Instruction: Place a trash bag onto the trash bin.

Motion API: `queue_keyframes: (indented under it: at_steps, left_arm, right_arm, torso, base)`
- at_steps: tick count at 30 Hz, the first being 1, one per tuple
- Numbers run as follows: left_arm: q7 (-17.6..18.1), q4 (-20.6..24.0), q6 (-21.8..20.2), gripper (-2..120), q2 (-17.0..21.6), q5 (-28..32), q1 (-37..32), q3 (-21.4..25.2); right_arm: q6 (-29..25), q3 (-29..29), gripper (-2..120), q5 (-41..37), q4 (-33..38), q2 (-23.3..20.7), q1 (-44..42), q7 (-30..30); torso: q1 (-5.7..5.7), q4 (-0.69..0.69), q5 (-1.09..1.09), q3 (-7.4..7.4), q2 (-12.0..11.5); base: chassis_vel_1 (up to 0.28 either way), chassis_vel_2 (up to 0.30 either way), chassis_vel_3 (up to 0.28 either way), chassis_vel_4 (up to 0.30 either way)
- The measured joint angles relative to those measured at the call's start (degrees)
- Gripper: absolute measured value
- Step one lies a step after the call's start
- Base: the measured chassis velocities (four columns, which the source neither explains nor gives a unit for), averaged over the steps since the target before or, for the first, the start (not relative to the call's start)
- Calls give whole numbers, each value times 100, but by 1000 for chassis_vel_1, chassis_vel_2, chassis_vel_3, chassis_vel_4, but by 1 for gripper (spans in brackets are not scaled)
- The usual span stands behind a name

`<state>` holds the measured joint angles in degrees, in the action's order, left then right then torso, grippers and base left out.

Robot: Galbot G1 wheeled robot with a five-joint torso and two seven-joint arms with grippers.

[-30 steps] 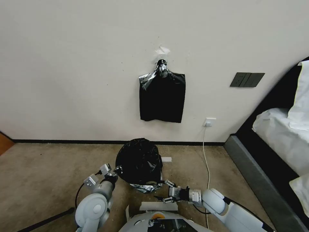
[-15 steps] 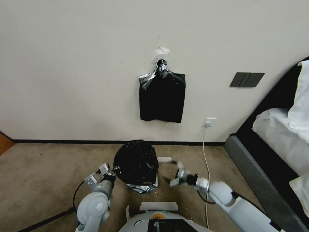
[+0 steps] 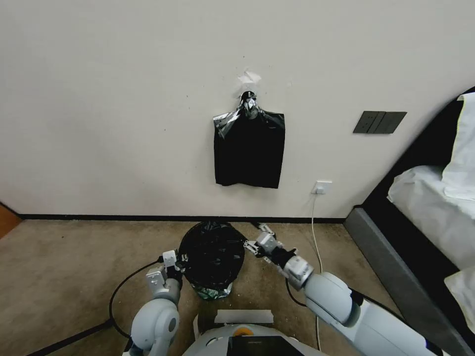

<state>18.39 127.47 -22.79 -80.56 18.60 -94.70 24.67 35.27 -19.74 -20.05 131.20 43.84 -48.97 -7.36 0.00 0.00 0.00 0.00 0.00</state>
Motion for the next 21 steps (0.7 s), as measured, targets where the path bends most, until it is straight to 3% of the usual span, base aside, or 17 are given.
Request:
queue_keyframes:
  at_steps: [1,3,4,7,21]
  left_arm:
    - [0,0,0,2,0,0,0,0]
    - [-28,-58,37,2,-38,-143,36,-39]
    - [-28,-58,37,2,-38,-143,36,-39]
    - [-81,-136,95,2,-55,-454,79,-86]
    - [-257,-253,286,2,-151,-1121,159,-325]
  right_arm:
    - [0,0,21,0,0,0,0,0]
    - [573,-674,11,-498,-232,145,792,-187]
    - [573,-674,11,-498,-232,145,792,-187]
    - [787,-1398,0,-1084,-556,343,1504,-472]
    - [737,-2786,0,-1474,-1628,852,2647,-530]
  torso:
    - [0,0,0,0,0]
    - [0,2,-1,0,0]
    - [0,2,-1,0,0]
    - [1,1,-2,0,0]
    - [1,0,0,0,-1]
  base:
    - [0,0,0,0]
    - [0,0,0,0]
    - [0,0,0,0]
    - [0,0,0,0]
    - [0,0,0,0]
